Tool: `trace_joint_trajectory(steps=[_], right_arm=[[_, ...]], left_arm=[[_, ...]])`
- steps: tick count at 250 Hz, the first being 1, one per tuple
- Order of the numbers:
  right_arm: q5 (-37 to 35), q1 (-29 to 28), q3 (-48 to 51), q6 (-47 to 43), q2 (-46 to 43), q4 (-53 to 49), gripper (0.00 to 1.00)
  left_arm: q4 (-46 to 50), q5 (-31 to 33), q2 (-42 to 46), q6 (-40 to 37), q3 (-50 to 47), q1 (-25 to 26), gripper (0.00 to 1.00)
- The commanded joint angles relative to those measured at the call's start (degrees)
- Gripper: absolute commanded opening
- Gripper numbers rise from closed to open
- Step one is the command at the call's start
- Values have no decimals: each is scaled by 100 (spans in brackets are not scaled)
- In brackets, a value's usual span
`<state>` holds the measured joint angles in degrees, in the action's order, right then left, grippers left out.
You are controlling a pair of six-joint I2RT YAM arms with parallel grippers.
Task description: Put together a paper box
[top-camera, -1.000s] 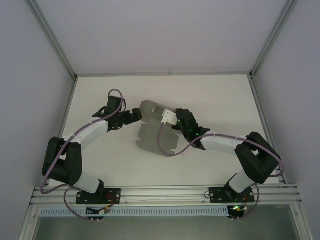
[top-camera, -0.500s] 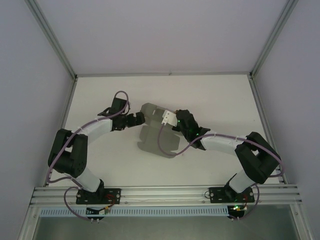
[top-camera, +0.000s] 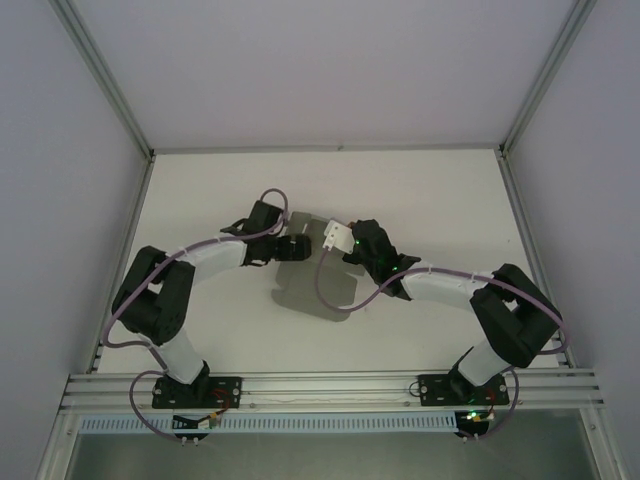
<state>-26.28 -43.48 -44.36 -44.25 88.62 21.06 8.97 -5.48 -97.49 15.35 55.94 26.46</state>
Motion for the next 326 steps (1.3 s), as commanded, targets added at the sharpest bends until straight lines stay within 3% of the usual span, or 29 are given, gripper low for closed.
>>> trace_joint_trajectory(steps=[1, 54, 145, 188, 254, 300, 326], right_arm=[[234, -12, -143, 268, -252, 160, 4], [214, -12, -100, 225, -249, 122, 4], [-261, 4, -391, -733, 160, 282, 4], [-618, 72, -591, -1930, 704, 1360, 3], [-446, 73, -449, -3554, 1376, 3151, 3], [-418, 70, -270, -4308, 1955, 4300, 5], [-403, 75, -196, -4509, 2245, 4791, 4]], left_arm=[[316, 1044, -215, -222, 176, 292, 100], [457, 1459, -423, -67, 321, 413, 100], [272, 595, 1071, -173, 9, 383, 100], [339, 372, 1797, -41, -197, 158, 100], [504, 1118, 2274, 636, -283, -697, 100], [239, 1102, 1778, 915, -389, -1511, 100], [-162, 935, 1297, 658, -356, -1574, 100]])
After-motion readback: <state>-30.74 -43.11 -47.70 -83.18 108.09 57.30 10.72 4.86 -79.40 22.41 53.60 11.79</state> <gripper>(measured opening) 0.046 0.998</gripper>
